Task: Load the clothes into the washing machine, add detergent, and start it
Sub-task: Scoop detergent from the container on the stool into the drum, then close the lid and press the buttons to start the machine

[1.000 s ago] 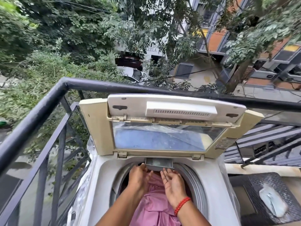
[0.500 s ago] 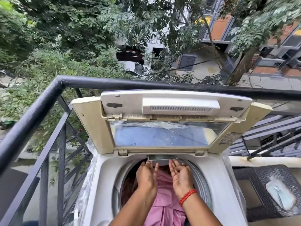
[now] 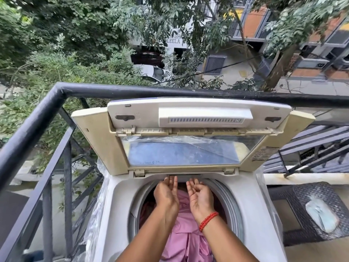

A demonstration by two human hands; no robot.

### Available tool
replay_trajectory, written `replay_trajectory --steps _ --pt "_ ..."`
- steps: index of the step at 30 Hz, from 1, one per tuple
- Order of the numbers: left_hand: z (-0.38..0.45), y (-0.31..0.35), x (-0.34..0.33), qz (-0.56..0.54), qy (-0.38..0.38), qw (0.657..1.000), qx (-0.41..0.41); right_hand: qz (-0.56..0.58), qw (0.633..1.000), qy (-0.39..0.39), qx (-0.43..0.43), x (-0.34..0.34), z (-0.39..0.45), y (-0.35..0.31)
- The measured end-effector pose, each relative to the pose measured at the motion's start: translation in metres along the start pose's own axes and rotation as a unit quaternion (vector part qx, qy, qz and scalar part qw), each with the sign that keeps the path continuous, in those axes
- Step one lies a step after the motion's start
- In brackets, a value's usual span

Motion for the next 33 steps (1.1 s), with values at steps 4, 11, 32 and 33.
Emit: replay_trajectory --steps 4,11,32,33 --pt "0.004 0.003 0.001 0.008 0.006 1.000 -0.006 -0.013 1.000 0.006 -0.017 -0.007 0.012 -0.004" --pt "-0.002 0.004 0.016 0.021 -0.054 0.996 0.061 -0.040 0.996 -0.049 -0.057 0.004 -0.001 -0.011" --pt "-0.203 0.144 -0.207 0.789 -0.171 0.250 -0.535 -0.864 0.266 -0.138 0.405 -0.221 -0.165 -0.180" --pt "-0.191 0.140 -0.206 0.819 -0.163 0.233 -0.499 -0.859 0.275 -0.151 0.405 -0.218 -0.164 -0.180"
Point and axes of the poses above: each hand's wrist, its own z-axis towards the middle knuckle, its own x-axis out of the back of the hand, y = z × x, the point moved 5 cm from there along z, towards the middle knuckle, and after that the axes turned 11 degrees about -y, right-handed, at the moved point
